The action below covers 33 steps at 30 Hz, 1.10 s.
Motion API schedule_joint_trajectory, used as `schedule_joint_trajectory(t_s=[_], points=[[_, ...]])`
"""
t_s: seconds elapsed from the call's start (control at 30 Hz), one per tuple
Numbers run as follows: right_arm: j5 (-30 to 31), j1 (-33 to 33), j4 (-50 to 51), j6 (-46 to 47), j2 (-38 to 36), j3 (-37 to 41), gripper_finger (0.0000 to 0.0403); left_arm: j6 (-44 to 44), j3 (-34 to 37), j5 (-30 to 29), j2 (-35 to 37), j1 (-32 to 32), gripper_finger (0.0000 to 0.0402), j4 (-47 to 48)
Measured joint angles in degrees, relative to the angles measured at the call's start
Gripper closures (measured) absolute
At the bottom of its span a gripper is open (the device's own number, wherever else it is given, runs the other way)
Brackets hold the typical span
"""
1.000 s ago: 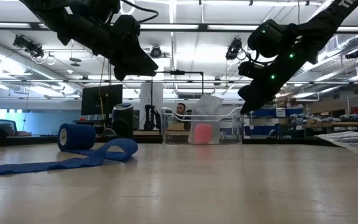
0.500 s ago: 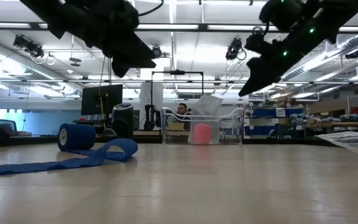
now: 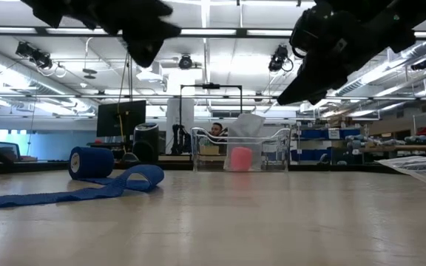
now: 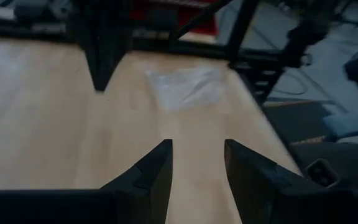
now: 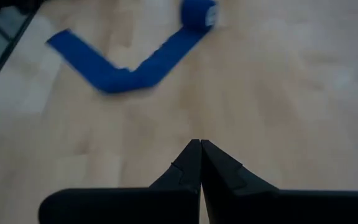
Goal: Roll bandage
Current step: Roll the blue bandage
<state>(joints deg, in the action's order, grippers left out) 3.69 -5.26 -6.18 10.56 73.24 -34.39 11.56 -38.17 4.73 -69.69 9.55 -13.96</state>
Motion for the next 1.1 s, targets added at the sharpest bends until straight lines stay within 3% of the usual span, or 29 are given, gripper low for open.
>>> schedule_joint_trajectory(t_s=[0.2,0.6,0.73,0.93,1.1], points=[[1.6,-5.7,-4.4,3.2,3.4,0.0,0.0379,4.7,0.0,1.6,-0.1,3.7,0.0249,-0.7],[9.6,-14.2,-6.8,6.8,3.6,0.0,0.0361,12.7,0.0,-3.1,-0.1,15.8,0.025,9.9],[10.3,-15.0,-7.0,6.9,3.6,0.0,0.0361,16.0,0.0,-6.2,-0.1,18.2,0.025,12.4],[10.3,-15.0,-6.0,6.9,3.6,0.0,0.0361,18.6,0.0,-16.8,-0.1,19.5,0.0253,16.5],[10.2,-15.0,-5.6,6.9,3.6,0.0,0.0362,22.7,0.0,-17.5,-0.1,19.5,0.0295,20.8]])
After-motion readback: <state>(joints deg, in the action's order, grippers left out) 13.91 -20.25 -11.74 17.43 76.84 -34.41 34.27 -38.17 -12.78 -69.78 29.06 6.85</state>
